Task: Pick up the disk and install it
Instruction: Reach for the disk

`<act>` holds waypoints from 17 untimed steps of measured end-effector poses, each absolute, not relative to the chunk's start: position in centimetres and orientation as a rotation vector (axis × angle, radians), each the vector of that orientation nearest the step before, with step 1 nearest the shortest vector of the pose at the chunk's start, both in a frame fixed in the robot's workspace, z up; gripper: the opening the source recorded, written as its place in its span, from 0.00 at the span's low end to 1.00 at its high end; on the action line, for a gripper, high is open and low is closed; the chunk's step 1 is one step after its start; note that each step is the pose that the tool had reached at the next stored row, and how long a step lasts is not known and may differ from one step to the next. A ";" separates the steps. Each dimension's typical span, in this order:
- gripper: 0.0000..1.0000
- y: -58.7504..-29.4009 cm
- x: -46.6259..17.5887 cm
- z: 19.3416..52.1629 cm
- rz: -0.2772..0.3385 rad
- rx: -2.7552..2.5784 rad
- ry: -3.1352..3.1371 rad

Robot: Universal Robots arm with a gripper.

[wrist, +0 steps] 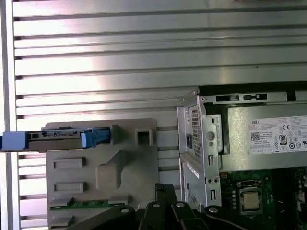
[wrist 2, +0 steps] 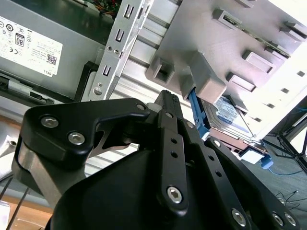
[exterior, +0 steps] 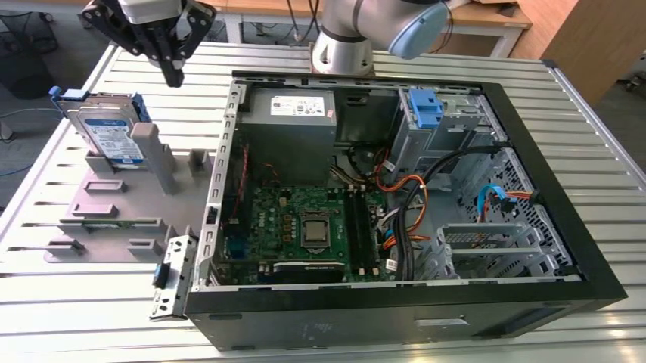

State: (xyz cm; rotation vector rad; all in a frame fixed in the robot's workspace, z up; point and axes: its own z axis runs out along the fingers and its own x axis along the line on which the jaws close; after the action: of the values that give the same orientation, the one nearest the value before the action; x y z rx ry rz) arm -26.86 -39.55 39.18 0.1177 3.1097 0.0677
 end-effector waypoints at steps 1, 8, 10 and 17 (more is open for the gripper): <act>0.11 -39.5 -27.0 39.2 0.068 0.118 3.110; 0.11 -39.5 -27.9 39.2 0.068 0.118 3.109; 0.11 -39.5 -28.1 39.2 0.068 0.118 3.109; 0.11 -39.4 -29.2 39.2 0.068 0.118 3.109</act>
State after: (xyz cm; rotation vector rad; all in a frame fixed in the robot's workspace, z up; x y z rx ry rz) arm -29.19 -39.42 39.16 0.1178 3.1092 0.0677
